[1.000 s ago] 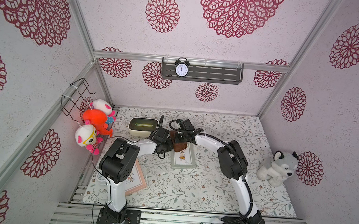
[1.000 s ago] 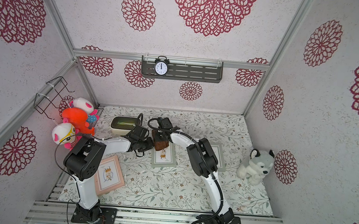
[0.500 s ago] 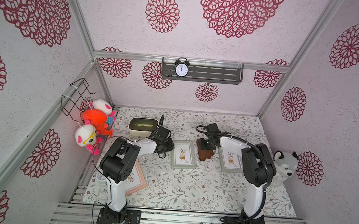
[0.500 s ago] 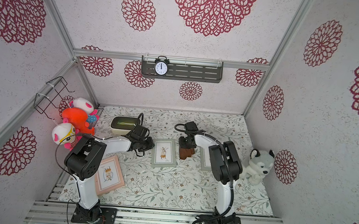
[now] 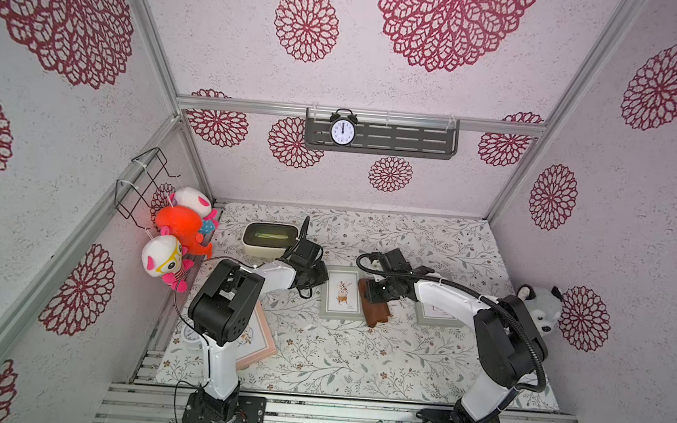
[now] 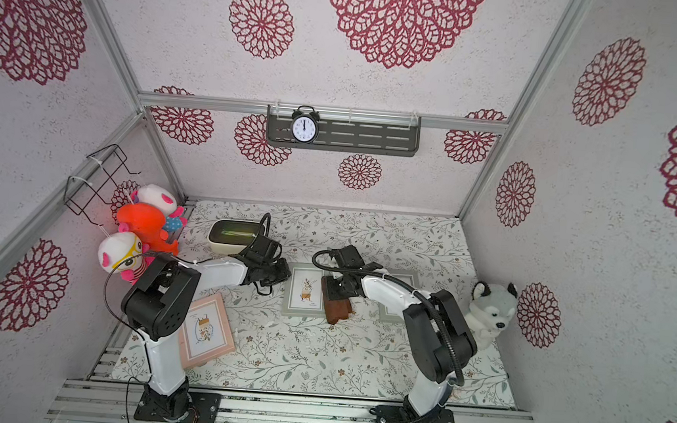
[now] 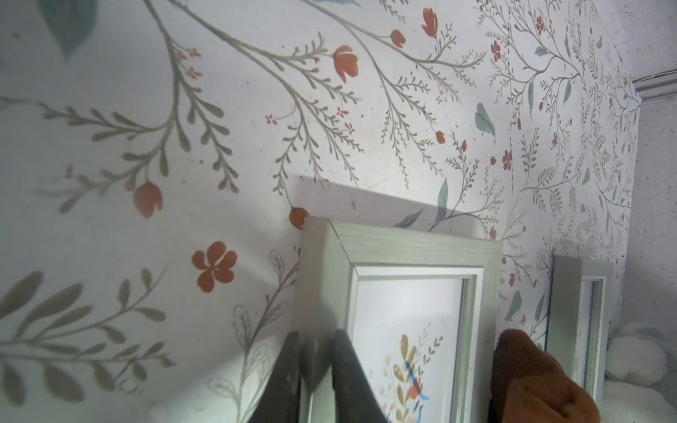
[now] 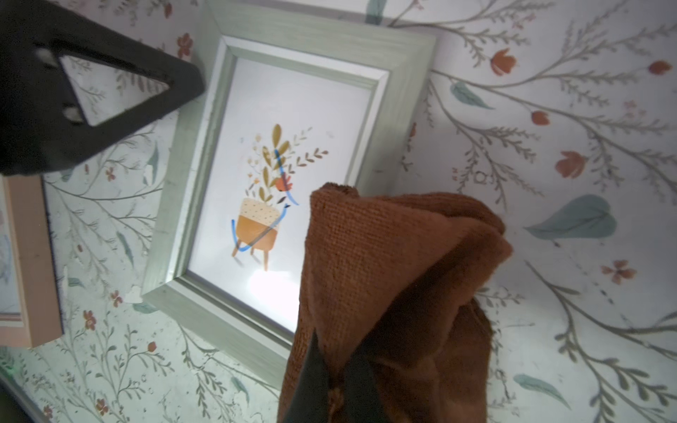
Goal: Wipe the picture frame with a cloth
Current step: Wipe the dirt from the picture frame.
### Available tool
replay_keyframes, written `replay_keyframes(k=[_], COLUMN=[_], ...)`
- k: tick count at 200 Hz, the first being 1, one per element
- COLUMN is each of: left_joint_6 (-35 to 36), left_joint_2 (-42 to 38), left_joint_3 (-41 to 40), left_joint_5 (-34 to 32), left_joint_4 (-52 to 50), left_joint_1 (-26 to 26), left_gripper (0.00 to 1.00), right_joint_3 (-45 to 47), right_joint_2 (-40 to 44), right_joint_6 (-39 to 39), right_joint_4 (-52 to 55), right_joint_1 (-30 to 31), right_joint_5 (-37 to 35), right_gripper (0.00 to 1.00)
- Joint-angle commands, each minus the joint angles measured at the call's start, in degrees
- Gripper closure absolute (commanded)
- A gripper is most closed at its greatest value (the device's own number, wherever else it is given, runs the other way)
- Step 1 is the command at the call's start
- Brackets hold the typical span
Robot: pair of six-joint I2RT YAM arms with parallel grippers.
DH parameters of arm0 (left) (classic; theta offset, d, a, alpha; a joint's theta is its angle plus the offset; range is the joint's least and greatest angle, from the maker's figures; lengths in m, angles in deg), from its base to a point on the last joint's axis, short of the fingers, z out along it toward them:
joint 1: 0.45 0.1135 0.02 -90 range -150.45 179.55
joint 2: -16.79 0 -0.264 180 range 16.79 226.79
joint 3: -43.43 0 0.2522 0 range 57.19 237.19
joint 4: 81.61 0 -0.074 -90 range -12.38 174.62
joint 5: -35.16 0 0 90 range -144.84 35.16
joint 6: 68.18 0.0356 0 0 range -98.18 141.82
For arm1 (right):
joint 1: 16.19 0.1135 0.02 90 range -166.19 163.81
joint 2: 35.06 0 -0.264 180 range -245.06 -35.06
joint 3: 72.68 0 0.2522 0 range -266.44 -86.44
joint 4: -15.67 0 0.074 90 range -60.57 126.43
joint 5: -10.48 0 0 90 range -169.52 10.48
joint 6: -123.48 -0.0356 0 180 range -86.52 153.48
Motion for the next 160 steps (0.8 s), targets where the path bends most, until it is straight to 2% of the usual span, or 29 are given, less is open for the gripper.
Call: replay_keyframes(k=[1, 44, 71, 92, 106, 131, 160], left_joint_6=[-0.1, 0.0, 0.2, -0.1, -0.1, -0.2, -0.6], left_joint_2=[7.0, 6.9, 7.0, 7.0, 6.9, 6.7, 6.9], left_joint_3=[-4.4, -4.8, -4.9, -4.9, -4.8, -4.7, -4.8], left_joint_5=[-0.7, -0.7, -0.7, -0.8, -0.8, -0.8, -1.0], left_joint_4=[-13.5, -13.2, -13.2, -13.1, -13.2, -13.3, -13.2], left_joint_1=[-2.1, -2.1, -2.1, -2.1, -2.1, -2.1, -2.1], left_gripper=[0.82, 0.83, 0.83, 0.82, 0.82, 0.83, 0.83], right_joint_3=[-0.3, -1.5, -8.7, -16.6, -18.0, -11.4, 4.0], right_joint_2=[-0.2, -6.4, -14.0, -19.8, -21.0, -16.4, -6.2], right_joint_6=[-1.4, -1.5, -0.9, -0.3, 0.0, 0.8, -2.6], right_joint_4=[-1.8, -1.1, 0.3, 1.8, 1.8, 0.4, -2.0], right_joint_1=[0.6, -0.4, -3.5, -4.8, -4.5, -2.3, 1.2], right_joint_5=[2.5, -3.0, -8.1, -8.6, -7.2, -3.5, -0.8], right_gripper=[1.0, 1.0, 1.0, 1.0, 1.0, 1.0, 1.0])
